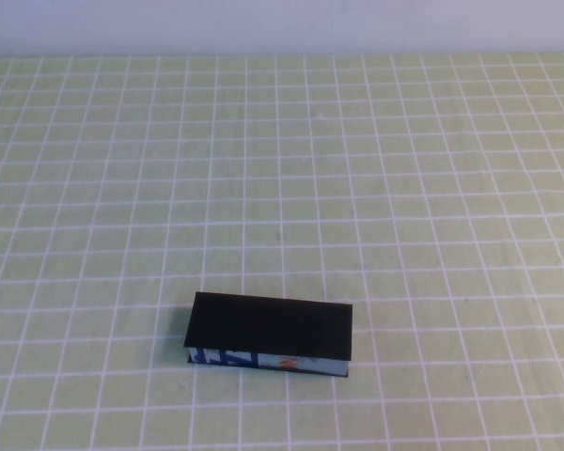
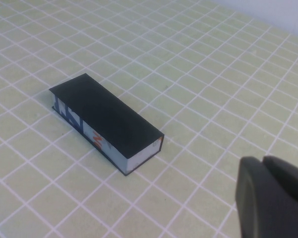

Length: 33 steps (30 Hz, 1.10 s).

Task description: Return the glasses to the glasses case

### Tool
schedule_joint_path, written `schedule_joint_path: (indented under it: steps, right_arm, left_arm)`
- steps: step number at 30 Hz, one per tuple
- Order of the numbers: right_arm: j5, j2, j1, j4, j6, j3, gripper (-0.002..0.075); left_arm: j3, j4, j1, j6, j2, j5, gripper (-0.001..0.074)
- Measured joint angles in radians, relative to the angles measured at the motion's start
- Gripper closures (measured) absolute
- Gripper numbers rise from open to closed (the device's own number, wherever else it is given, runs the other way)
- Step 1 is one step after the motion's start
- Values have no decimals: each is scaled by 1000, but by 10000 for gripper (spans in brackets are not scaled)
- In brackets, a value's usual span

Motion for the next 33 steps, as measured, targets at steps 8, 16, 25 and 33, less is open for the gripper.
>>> schedule_joint_path:
  steps: [8, 16, 25, 33]
  right_arm:
    - [8, 0, 0, 0, 0, 0, 743]
    - [8, 0, 0, 2, 0, 0, 743]
    - [8, 0, 0, 2, 0, 0, 743]
    - [9, 0, 0, 2, 0, 0, 743]
  left_arm:
    - [72, 90, 0, -15, 0, -104, 738]
    - [233, 322, 9, -356, -48, -227, 738]
    - [338, 286, 158, -411, -112, -254, 738]
    - [482, 33, 368, -222, -205, -497, 738]
